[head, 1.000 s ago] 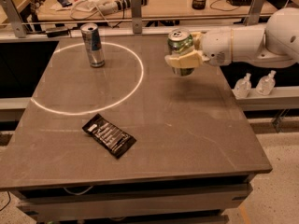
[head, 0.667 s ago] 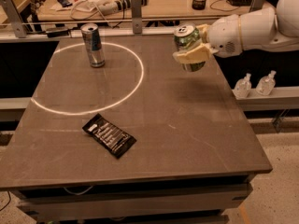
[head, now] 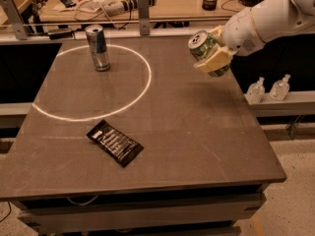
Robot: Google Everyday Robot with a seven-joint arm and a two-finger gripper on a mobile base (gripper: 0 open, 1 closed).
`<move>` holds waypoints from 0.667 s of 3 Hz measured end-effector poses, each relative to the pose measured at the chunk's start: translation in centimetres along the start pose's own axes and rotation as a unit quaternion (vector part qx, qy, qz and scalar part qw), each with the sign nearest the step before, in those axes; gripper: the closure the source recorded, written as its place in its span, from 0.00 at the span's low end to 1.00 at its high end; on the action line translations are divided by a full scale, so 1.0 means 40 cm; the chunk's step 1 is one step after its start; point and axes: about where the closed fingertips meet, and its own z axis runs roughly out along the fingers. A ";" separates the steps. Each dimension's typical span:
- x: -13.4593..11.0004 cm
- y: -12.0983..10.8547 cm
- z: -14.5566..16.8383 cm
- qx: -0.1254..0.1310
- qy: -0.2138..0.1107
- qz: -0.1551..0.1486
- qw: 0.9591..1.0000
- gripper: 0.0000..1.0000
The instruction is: Knock green can over
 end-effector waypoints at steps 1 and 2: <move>0.023 0.005 0.012 -0.011 0.062 -0.039 0.997 1.00; 0.027 0.011 0.030 -0.026 0.117 -0.086 0.989 1.00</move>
Offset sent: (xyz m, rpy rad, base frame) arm 0.0017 0.0014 -0.0189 -0.4434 -0.0653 0.1506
